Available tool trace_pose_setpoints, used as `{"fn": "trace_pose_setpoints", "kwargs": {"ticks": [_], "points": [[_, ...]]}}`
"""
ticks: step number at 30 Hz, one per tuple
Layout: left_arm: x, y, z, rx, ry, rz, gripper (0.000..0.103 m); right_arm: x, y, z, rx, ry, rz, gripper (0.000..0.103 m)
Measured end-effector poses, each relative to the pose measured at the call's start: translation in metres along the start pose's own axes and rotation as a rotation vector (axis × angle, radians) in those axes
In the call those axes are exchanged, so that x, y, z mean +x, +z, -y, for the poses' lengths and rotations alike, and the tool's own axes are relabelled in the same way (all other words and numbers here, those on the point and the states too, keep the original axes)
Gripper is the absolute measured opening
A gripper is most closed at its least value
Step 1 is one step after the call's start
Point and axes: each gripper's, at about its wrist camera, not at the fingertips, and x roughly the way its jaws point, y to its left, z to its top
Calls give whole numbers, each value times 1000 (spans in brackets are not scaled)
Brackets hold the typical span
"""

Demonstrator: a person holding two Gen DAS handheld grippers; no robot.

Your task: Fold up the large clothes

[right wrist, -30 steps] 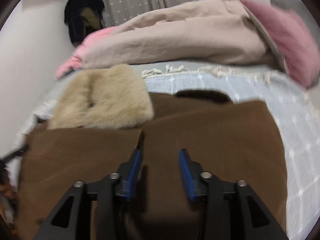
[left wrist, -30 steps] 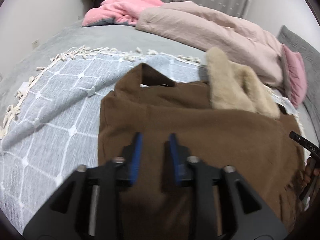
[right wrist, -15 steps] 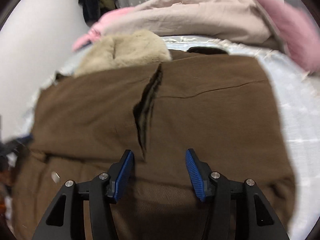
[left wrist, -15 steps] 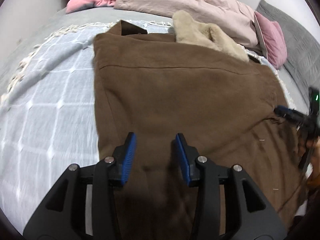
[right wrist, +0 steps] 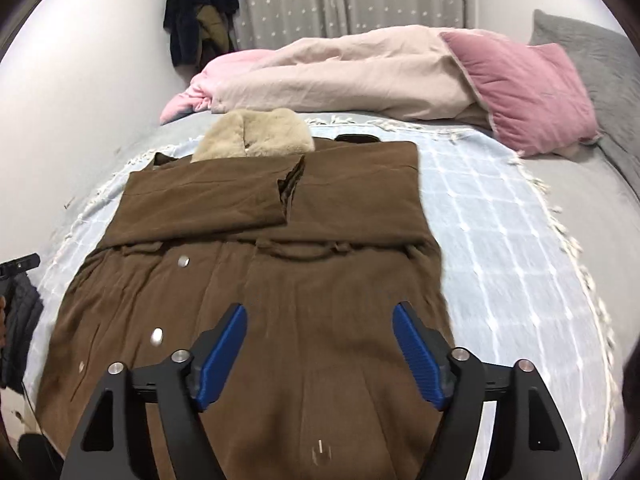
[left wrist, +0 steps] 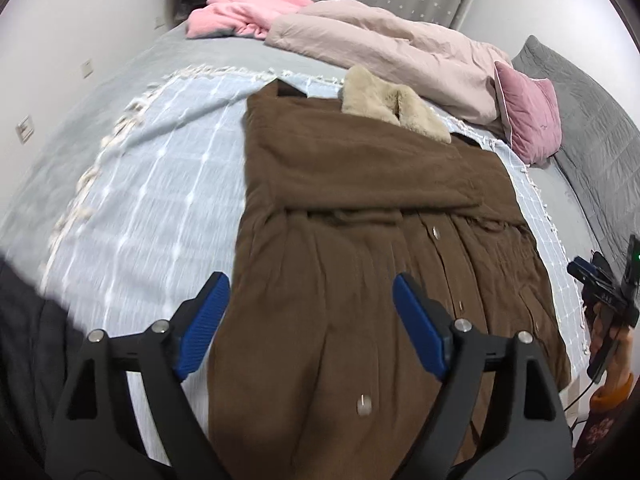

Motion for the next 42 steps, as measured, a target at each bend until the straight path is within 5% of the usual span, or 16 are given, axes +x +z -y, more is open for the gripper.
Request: {"fn": "trace_pose_setpoints", "kwargs": {"ticks": [8,15,22,32,37,42], "points": [[-36,-69,0,41,79,9,84,-53,-75,2,-8,-33,15,78],[-12,-119,-3,40,145,-82,84,-66,-132,18,77,-89,45,79],[17,-157,-18,-58,51,-165,91,-82,-151,53,195,-140,50,79],[19,-167,-13,-33,52,-212,102,-35,-178,99,317,-103,-246,79],[21,-169,-13,-16,58,-218,102,-32,-189,123,457,31,-245,79],[5,-166,-29,-101,15,-155,102,-38,-192,128,490,51,-227,79]]}}
